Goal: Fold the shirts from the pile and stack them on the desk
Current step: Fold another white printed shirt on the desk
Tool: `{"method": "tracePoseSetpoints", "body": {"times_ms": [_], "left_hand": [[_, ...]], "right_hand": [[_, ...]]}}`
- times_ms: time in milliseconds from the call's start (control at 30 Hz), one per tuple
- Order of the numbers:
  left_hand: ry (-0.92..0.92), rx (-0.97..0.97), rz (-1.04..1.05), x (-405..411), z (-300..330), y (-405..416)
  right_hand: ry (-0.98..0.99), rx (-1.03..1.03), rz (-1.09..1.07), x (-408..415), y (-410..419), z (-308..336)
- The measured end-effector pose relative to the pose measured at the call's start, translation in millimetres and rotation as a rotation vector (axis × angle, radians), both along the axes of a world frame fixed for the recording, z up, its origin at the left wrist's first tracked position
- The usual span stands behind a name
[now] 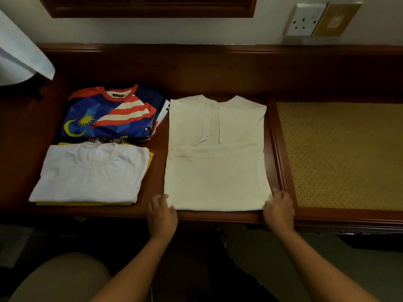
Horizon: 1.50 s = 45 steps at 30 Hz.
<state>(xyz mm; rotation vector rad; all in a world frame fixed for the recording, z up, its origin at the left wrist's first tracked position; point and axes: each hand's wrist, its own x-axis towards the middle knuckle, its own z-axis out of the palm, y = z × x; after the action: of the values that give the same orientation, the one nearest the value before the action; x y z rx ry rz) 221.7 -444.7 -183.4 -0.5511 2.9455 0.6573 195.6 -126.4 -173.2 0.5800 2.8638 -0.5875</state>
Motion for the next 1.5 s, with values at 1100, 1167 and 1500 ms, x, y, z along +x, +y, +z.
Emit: {"method": "tracePoseSetpoints", "body": {"times_ms": [1100, 1167, 1500], "left_hand": [[-0.171, 0.736, 0.582, -30.6, 14.0, -17.5], [-0.1, 0.725, 0.574, -26.5, 20.8, -16.5], [0.141, 0.771, 0.429, -13.7, 68.1, -21.1]], "right_hand": [[-0.077, -0.734, -0.566, -4.4, -4.8, 6.9], [-0.034, -0.711, -0.549, 1.0, -6.6, 11.4], [0.197, -0.737, -0.424, 13.4, -4.7, 54.3]]}}
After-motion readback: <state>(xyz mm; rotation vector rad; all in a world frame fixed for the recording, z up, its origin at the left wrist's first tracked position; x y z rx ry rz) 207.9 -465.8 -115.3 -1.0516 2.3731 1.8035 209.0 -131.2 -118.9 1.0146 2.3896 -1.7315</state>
